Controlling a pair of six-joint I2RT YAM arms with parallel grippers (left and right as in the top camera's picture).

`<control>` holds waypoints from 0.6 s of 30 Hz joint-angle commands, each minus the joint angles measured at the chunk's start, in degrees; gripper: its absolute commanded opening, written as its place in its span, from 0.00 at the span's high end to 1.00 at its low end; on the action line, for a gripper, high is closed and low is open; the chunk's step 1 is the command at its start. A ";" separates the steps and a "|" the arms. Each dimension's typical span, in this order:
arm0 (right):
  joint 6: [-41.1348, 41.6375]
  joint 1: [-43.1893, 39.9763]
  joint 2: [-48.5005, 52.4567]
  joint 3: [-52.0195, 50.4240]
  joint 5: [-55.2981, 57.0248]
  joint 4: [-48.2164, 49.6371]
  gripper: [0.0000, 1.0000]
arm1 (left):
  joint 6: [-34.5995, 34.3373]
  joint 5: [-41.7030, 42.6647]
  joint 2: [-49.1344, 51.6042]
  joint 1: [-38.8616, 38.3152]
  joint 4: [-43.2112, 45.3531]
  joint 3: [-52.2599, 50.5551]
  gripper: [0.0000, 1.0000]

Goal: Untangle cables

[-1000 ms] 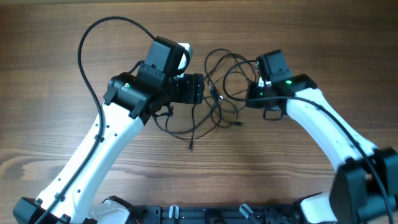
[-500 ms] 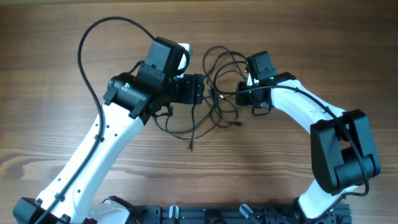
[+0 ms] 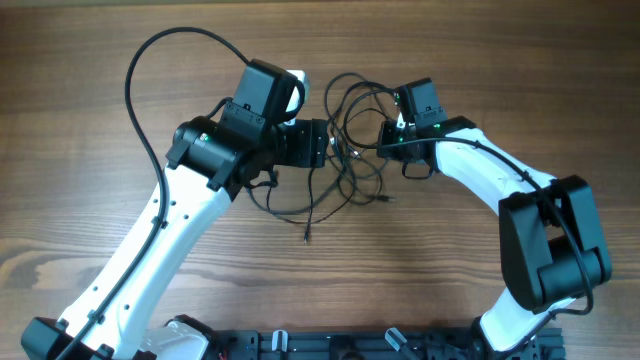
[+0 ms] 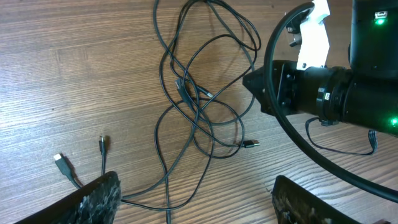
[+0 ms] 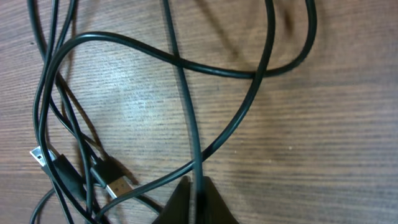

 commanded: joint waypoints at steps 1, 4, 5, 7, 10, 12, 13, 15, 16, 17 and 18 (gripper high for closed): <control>-0.17 0.07 1.29 -0.07 -1.18 -1.60 0.96 | 0.31 -0.57 0.33 0.17 -0.42 0.63 0.20; -2.64 0.09 -1.07 2.16 -0.94 -8.98 0.96 | 0.33 -0.61 0.33 0.17 -0.42 0.63 0.20; -3.74 0.09 -2.69 3.39 0.02 -11.74 0.96 | 0.33 -0.61 0.33 0.17 -0.42 0.63 0.20; -6.82 0.07 -8.61 6.67 2.56 -17.38 0.96 | 0.33 -0.61 0.33 0.17 -0.42 0.63 0.18; -10.71 0.07 -18.18 12.02 3.08 -21.64 0.96 | 0.31 -0.59 0.33 0.17 -0.39 0.63 0.15; -10.69 0.07 -23.82 15.50 3.15 -22.25 0.96 | 0.09 -0.33 0.33 0.17 -0.39 0.63 0.06; -10.71 0.07 -25.70 16.39 3.15 -21.94 0.96 | 0.04 0.85 0.33 0.17 -0.35 0.63 0.02; -12.48 0.09 -30.51 17.03 2.12 -19.04 0.96 | 0.20 5.79 0.33 0.17 0.57 0.63 0.00; -13.94 0.09 -32.59 17.03 0.48 -17.33 0.96 | 1.46 9.14 0.33 0.17 1.40 0.63 0.00; -14.97 0.09 -34.45 17.03 -1.86 -15.58 0.96 | 4.92 14.36 0.31 0.17 2.49 0.63 0.00; -15.17 0.07 -35.87 17.03 -3.93 -13.94 0.96 | 7.76 18.71 0.31 0.17 3.50 0.63 0.00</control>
